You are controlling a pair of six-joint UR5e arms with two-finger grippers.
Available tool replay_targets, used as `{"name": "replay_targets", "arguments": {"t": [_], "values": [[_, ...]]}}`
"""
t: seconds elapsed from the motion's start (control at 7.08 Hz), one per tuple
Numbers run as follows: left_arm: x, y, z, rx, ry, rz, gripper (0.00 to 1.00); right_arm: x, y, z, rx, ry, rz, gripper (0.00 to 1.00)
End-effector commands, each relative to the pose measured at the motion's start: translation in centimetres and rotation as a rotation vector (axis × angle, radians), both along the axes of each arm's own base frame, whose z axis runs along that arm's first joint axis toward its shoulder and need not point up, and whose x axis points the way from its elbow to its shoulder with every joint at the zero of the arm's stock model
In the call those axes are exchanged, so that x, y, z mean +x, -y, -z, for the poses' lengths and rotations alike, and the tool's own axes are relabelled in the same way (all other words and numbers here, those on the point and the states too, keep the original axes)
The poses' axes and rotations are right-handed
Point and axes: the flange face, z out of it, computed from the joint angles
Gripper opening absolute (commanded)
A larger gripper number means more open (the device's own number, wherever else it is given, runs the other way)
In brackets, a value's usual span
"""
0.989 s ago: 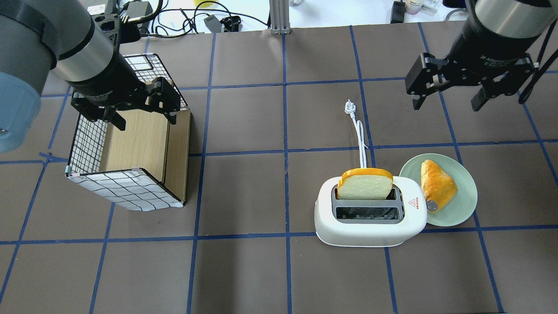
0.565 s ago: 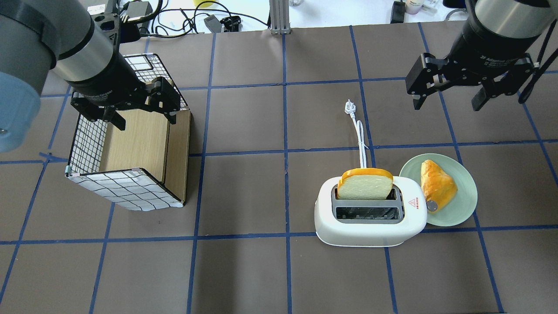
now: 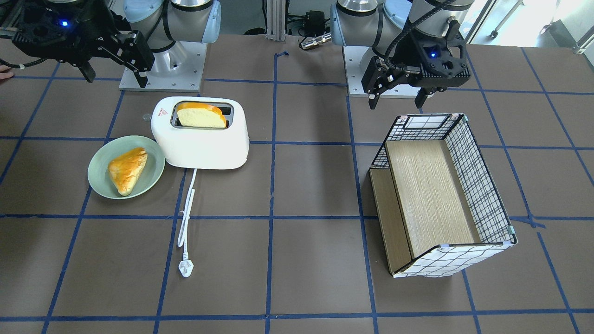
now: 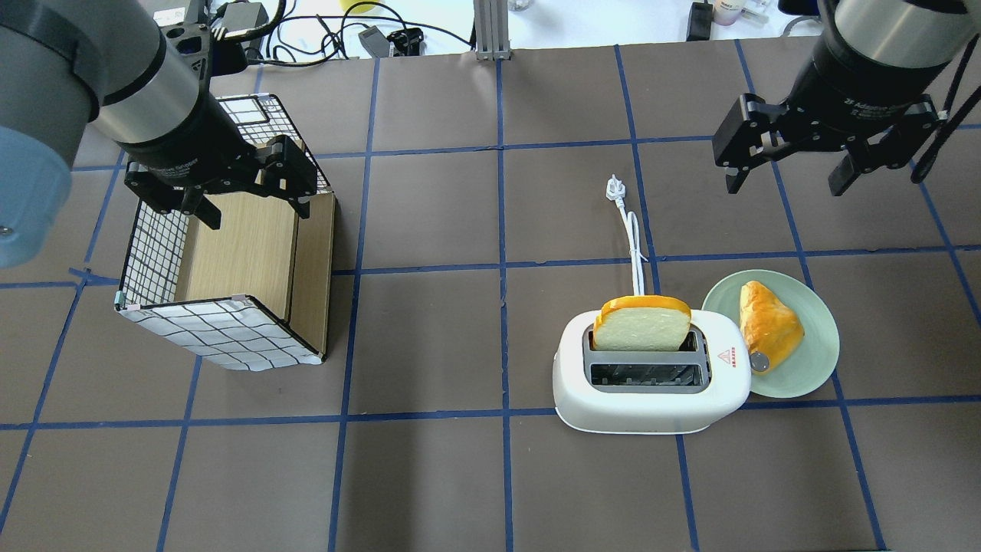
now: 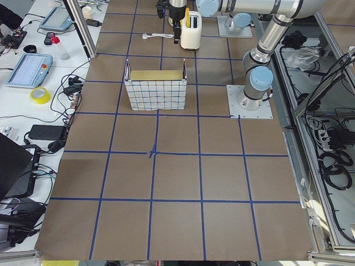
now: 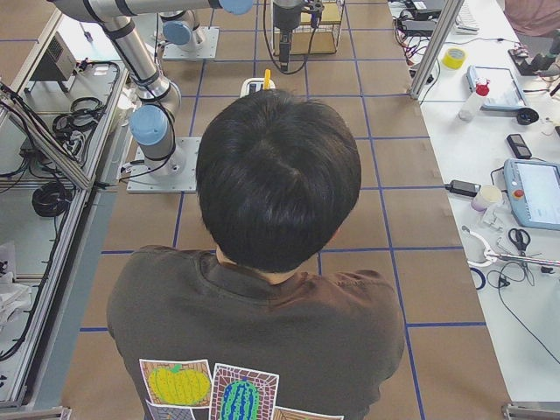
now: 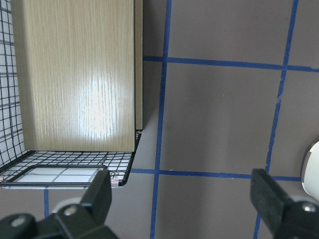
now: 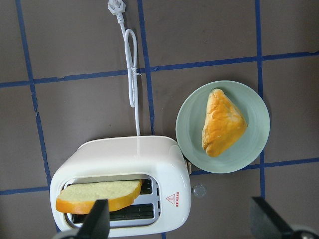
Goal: Press toaster with right arm
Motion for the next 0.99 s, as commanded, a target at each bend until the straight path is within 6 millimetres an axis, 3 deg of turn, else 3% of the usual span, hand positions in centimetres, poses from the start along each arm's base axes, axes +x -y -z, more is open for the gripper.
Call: {"name": "replay_targets", "arguments": {"t": [0.0,0.85], "values": [[0.0,0.0,-0.02,0.0,0.0,0.0,1.0,0.06,0.04,-0.06,-0.003,0.007,-0.002,1.0],[0.0,0.0,-0.02,0.0,0.0,0.0,1.0,0.15,0.07,0.0,-0.003,0.022,-0.026,0.99]]}}
